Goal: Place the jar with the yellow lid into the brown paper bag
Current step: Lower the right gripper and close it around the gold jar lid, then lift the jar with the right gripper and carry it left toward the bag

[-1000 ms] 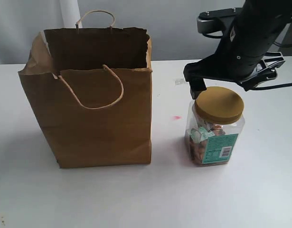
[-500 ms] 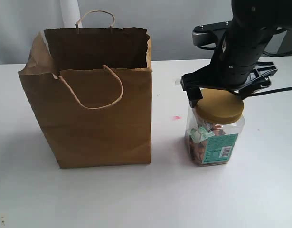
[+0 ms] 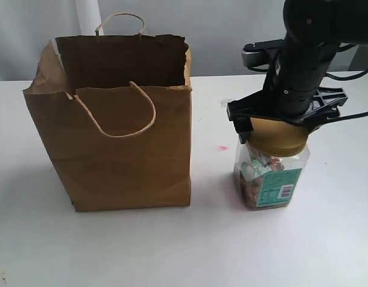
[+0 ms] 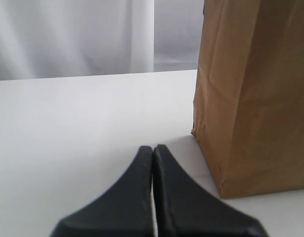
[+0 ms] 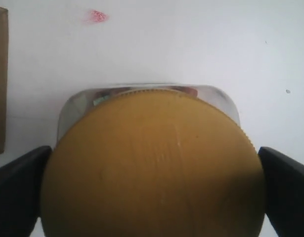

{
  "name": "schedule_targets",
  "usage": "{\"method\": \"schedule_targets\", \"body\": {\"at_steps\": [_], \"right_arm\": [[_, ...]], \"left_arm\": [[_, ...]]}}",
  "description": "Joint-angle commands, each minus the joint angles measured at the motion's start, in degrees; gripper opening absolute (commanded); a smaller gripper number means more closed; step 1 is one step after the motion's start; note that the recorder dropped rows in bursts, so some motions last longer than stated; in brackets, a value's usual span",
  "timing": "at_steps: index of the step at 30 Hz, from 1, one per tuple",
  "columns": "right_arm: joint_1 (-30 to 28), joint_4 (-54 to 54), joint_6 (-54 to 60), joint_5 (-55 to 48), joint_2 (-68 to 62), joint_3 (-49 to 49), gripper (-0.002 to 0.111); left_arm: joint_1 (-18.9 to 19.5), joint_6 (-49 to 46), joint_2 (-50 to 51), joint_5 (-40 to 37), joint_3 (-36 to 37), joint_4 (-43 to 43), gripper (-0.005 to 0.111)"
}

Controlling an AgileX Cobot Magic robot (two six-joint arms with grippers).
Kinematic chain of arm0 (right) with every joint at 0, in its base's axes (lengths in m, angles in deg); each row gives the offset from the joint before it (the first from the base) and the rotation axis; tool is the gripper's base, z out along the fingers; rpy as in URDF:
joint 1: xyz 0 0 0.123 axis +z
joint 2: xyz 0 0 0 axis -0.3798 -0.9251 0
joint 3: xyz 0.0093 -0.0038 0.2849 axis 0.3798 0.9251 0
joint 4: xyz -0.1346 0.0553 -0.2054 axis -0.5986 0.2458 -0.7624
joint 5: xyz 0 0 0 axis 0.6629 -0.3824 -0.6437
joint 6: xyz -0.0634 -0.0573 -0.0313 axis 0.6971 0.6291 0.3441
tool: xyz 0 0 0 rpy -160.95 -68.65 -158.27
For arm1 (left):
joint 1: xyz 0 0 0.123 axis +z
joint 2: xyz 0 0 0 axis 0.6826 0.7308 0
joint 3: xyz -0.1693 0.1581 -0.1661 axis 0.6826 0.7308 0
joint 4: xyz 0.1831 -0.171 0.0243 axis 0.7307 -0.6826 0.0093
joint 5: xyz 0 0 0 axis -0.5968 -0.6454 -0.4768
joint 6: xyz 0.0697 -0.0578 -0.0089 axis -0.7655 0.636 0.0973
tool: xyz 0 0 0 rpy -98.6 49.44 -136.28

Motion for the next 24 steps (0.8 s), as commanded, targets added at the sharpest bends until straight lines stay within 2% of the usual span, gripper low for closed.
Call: {"method": "schedule_targets", "body": {"at_steps": [1, 2, 4, 9, 11, 16, 19, 24], "right_arm": [[-0.06, -0.17, -0.02, -1.83, 0.12, -0.07, 0.098], [-0.06, -0.30, -0.02, -1.83, 0.12, -0.07, 0.094], [-0.06, -0.30, -0.43, -1.97, 0.12, -0.07, 0.076], [-0.06, -0.30, -1.40, -2.37, 0.42, -0.07, 0.015], [-0.06, -0.30, -1.40, -2.37, 0.83, -0.07, 0.000], [-0.06, -0.30, 2.54, -4.97, 2.99, -2.51, 0.000], [-0.06, -0.30, 3.89, -8.71, 4.93, -6.05, 0.000], [-0.02, -0.56, 4.52, -8.71, 8.97, -12.55, 0.000]], "left_arm": [[-0.28, 0.22, 0.17, 0.54, -0.13, -0.22, 0.001], [-0.28, 0.22, 0.17, 0.54, -0.13, -0.22, 0.001], [-0.28, 0.22, 0.17, 0.54, -0.13, -0.22, 0.001], [-0.28, 0.22, 0.17, 0.54, -0.13, -0.22, 0.001], [-0.28, 0.22, 0.17, 0.54, -0.13, -0.22, 0.001], [-0.28, 0.22, 0.17, 0.54, -0.13, -0.22, 0.001], [-0.28, 0.22, 0.17, 0.54, -0.13, -0.22, 0.001], [-0.28, 0.22, 0.17, 0.54, -0.13, -0.22, 0.001]]}}
